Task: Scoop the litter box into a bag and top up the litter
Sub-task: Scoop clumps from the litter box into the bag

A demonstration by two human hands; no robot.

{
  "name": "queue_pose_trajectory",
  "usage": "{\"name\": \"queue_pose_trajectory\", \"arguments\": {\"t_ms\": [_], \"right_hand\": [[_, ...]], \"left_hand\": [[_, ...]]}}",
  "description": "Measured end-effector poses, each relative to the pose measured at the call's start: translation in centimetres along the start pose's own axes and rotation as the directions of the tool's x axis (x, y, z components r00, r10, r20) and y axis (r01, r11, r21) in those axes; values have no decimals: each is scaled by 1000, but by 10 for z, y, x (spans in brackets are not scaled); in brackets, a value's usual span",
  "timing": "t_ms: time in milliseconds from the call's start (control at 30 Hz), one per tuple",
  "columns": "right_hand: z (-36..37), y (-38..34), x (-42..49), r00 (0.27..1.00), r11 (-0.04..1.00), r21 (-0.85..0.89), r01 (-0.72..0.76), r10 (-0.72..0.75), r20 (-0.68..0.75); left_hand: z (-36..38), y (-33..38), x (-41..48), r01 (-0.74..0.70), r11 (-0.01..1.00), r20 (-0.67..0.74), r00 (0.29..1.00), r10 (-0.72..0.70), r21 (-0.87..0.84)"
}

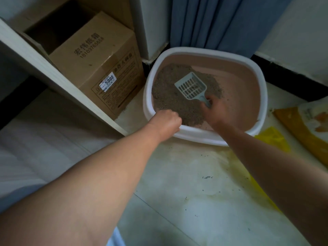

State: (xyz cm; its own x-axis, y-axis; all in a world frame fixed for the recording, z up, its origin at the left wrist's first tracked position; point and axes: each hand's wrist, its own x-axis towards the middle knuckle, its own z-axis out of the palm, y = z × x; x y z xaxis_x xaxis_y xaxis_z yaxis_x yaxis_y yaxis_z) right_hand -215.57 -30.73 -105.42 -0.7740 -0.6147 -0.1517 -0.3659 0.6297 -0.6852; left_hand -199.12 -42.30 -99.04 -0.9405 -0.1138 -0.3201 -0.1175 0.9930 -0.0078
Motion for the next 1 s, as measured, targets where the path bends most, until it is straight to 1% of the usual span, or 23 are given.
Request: {"name": "queue_pose_trajectory", "arguments": {"t_ms": [67, 133, 200, 333, 433, 533, 633, 733, 900, 1000], "right_hand": [[-8, 3, -8, 1000, 1000, 31, -4, 4, -14], [-17, 6, -16, 999, 1000, -2, -10, 10, -44], [-25, 7, -23, 999, 999, -53, -5, 3, -42], [-42, 20, -27, 998, 961, -275, 14, 4, 65], [-53, 34, -25, 989, 937, -347, 49, 3, 149], [-60, 51, -26, 971, 882, -459, 107, 7, 240], [-61, 58, -22, 950, 855, -504, 121, 47, 308], [-58, 49, -8, 907, 801, -560, 211, 53, 417], [-36, 27, 12, 904, 786, -567, 247, 24, 426], [-18, 8, 20, 891, 778, -574, 255, 41, 451]], "left_hand": [[0, 1, 1, 12, 1000, -7, 1000, -12, 7], [0, 4, -1, 30, 1000, -23, 999, -30, -1], [3, 8, -5, 56, 998, -50, 997, -57, -16], [17, 8, -16, 87, 991, -103, 990, -98, -102], [21, 1, -17, 84, 985, -138, 985, -106, -153], [25, 1, -17, 76, 985, -165, 981, -102, -154], [30, 3, -19, 70, 985, -181, 978, -99, -160], [31, 4, -19, 60, 980, -221, 970, -102, -188], [31, 6, -19, 60, 977, -232, 967, -108, -205], [31, 7, -19, 50, 982, -233, 968, -92, -182]]}}
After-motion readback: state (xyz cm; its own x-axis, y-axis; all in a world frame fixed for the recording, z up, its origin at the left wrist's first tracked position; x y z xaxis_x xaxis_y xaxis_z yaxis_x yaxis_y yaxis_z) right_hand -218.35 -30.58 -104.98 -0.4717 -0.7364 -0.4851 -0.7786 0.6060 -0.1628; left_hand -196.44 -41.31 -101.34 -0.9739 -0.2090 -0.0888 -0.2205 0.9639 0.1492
